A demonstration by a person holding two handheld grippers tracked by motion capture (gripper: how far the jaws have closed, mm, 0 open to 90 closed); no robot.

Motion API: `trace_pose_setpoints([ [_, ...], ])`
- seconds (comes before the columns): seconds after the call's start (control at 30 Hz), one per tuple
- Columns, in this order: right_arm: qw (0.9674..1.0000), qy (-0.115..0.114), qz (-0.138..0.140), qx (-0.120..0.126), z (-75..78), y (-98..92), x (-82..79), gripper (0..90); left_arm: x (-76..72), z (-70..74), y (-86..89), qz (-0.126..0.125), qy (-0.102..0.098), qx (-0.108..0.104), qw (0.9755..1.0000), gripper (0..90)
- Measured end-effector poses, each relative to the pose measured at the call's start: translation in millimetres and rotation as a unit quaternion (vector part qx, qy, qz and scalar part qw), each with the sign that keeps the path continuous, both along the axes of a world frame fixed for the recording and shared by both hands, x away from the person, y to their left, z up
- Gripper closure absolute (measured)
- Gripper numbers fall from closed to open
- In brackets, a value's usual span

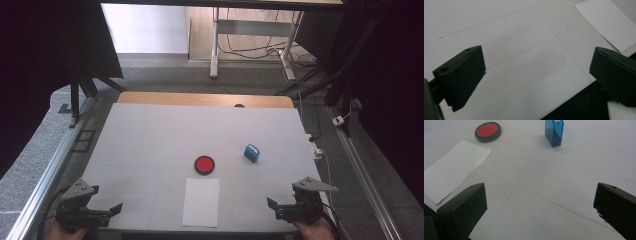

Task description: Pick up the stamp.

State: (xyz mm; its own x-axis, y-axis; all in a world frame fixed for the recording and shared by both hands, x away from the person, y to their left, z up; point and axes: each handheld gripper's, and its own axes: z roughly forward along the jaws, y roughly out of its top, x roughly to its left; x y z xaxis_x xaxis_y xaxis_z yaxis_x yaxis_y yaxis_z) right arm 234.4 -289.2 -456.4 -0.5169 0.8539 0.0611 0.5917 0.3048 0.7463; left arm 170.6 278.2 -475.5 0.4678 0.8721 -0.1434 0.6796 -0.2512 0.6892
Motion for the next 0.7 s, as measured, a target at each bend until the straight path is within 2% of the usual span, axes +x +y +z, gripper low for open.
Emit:
trace_pose_setpoints([
  [0.17,0.9999,0.000,0.006,-0.011,0.2,2.1,-0.3,0.0,-0.2,-0.2,0.5,-0.010,0.003,-0.006,0.9999,0.4],
  [0.27,0.9997,-0.009,0.017,-0.018,0.2,4.8,-2.0,0.0,-0.5,-0.1,1.8,-0.014,0.003,-0.013,0.9998,0.0],
  [0.47,0.9991,0.002,0.033,-0.027,-0.4,4.3,0.3,0.0,-0.7,-0.1,3.8,-0.014,0.002,-0.021,0.9997,0.0],
  [0.7,0.9992,0.001,0.027,-0.030,-0.6,4.6,0.6,0.0,-0.7,-0.1,2.5,-0.014,0.003,-0.016,0.9998,0.0],
])
